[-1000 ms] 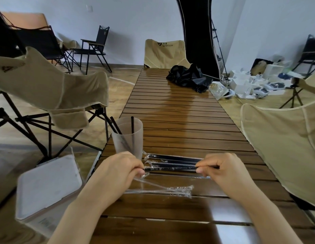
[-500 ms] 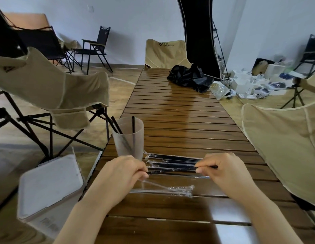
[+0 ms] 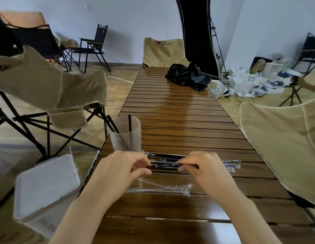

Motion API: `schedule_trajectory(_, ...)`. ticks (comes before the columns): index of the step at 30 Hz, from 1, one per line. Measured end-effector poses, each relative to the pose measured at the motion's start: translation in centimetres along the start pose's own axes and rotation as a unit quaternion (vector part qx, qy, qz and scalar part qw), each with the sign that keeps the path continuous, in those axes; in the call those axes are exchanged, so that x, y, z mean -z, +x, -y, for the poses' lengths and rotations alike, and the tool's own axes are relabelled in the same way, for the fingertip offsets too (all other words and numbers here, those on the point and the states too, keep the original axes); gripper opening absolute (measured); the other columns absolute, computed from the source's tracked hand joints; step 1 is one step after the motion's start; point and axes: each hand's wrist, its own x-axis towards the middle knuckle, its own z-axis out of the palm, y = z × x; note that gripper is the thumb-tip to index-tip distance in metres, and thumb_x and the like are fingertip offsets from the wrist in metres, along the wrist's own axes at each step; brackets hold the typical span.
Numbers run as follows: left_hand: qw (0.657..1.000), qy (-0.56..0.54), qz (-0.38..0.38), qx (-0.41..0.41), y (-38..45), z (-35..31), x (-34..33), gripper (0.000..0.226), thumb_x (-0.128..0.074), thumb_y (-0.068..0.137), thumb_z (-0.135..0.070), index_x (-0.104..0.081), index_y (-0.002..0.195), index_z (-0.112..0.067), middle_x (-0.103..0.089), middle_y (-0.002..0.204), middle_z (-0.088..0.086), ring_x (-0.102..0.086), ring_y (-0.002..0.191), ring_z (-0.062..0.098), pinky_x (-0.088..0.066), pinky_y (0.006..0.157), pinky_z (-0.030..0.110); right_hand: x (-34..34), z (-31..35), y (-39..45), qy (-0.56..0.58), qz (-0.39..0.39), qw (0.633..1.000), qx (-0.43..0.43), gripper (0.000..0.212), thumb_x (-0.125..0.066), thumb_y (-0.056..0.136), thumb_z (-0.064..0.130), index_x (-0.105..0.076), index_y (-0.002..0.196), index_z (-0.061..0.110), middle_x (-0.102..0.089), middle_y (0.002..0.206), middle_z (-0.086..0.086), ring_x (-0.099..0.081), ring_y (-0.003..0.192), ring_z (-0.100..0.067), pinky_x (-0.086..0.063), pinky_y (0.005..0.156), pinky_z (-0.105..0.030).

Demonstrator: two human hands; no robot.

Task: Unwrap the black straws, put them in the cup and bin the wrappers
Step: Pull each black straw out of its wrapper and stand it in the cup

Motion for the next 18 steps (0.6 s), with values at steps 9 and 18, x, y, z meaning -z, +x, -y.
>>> schedule_trajectory(9, 0.999, 0.042, -0.014, 0.003, -0.1, -0.6, 0.2, 0.016, -0.052, 0.086, -0.061, -0.057, 0.082, -0.046, -0.06, 0.074, -0.025, -0.058, 0.071, -0.009, -0.043, 0.062, 0.008, 0.1, -0.1, 0.1, 0.007, 0.008, 1.0, -0.009, 0.017, -0.065, 0.087, 0.021, -0.075, 0.095, 0.031, -0.062, 0.076, 0.021, -0.06, 0.075, 0.001, -0.049, 0.071, -0.018)
schedule_trajectory(18, 0.998, 0.047, 0.018, -0.031, -0.2, -1.3, 0.0, 0.015, -0.048, 0.094, -0.05, -0.061, 0.094, -0.041, -0.06, 0.083, -0.022, -0.057, 0.078, -0.008, -0.04, 0.064, 0.009, -0.5, 0.3, 0.1, -0.011, 0.034, 0.999, 0.012, 0.017, -0.063, 0.089, 0.02, -0.075, 0.094, 0.031, -0.061, 0.082, 0.026, -0.059, 0.079, 0.006, -0.044, 0.074, -0.009)
